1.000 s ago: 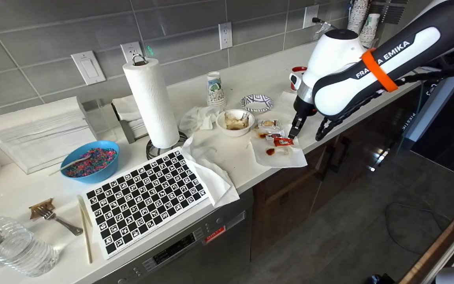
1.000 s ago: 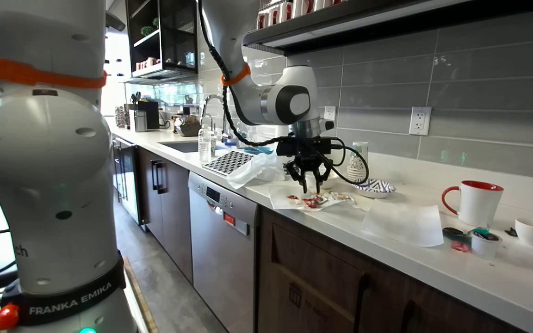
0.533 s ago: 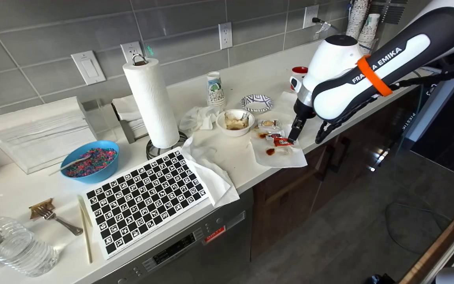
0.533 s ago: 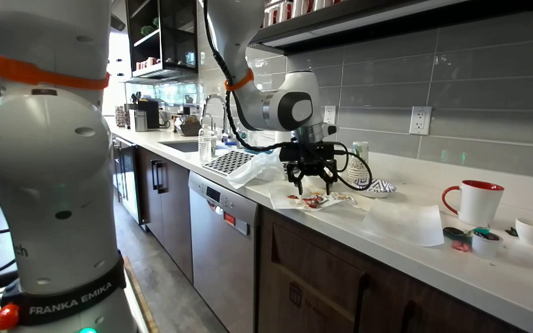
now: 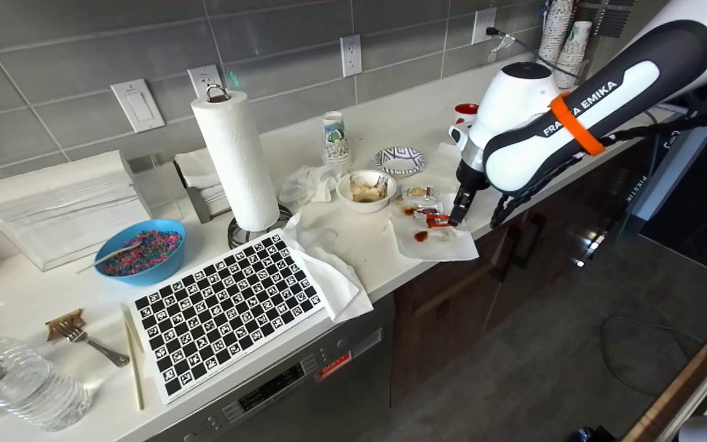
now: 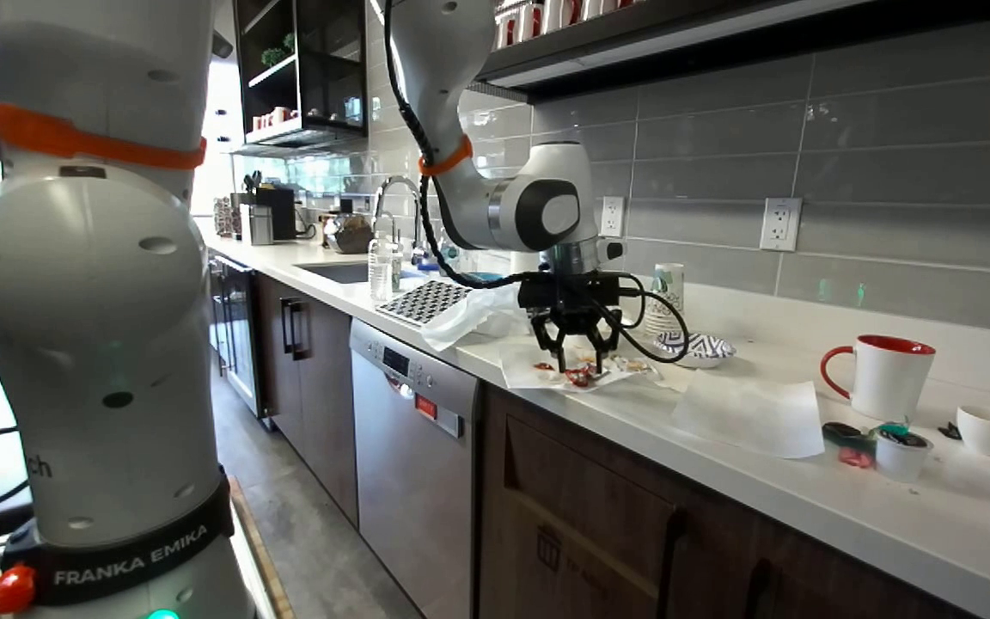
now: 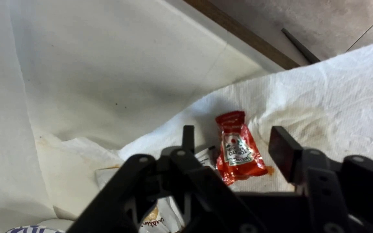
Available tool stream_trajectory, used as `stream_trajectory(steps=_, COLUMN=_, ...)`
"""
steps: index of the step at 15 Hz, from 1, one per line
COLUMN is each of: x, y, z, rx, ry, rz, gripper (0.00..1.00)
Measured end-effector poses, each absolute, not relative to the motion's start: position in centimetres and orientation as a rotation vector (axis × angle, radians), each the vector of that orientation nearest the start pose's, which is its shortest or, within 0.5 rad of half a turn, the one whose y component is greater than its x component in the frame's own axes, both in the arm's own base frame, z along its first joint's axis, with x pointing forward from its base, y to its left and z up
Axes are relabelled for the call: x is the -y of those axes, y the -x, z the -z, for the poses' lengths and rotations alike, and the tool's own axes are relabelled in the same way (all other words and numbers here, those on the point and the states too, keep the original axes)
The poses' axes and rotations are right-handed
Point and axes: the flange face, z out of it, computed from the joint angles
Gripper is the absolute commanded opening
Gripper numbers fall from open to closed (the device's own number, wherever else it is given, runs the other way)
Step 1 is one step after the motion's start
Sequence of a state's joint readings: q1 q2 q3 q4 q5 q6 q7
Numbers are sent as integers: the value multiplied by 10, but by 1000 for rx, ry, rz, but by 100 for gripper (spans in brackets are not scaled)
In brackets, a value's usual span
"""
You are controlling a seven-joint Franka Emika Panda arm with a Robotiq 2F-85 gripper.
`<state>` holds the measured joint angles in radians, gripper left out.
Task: Put the tomato sachet inside the bin
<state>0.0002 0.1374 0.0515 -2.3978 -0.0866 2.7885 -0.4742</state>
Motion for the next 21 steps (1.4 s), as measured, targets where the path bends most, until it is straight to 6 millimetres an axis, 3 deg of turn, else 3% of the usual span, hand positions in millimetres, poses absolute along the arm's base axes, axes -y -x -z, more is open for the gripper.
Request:
stream_trajectory(steps=9, x=-33, y=-531, z=-281, rx=994, ry=3044, rz=388, gripper=54)
stream_trajectory(steps=10, x=-33, y=-533, z=-280, rx=999, ry=3042, rz=388, gripper=51)
stream_trajectory(steps=12, x=-32, y=-536, z=-278, rx=1006, ry=3038, rz=387, gripper=27)
stream_trajectory(steps=13, x=-32, y=-537, z=-277, rx=1008, ry=3037, rz=385, gripper=25)
stream_trajectory(steps=16, x=-31, y=-541, z=-275, rx=1021, ry=3031, rz=384, gripper=0)
stream_trajectory(steps=21, x=-31, y=-544, z=-272, rx=1024, ry=3023, rz=381, gripper=0)
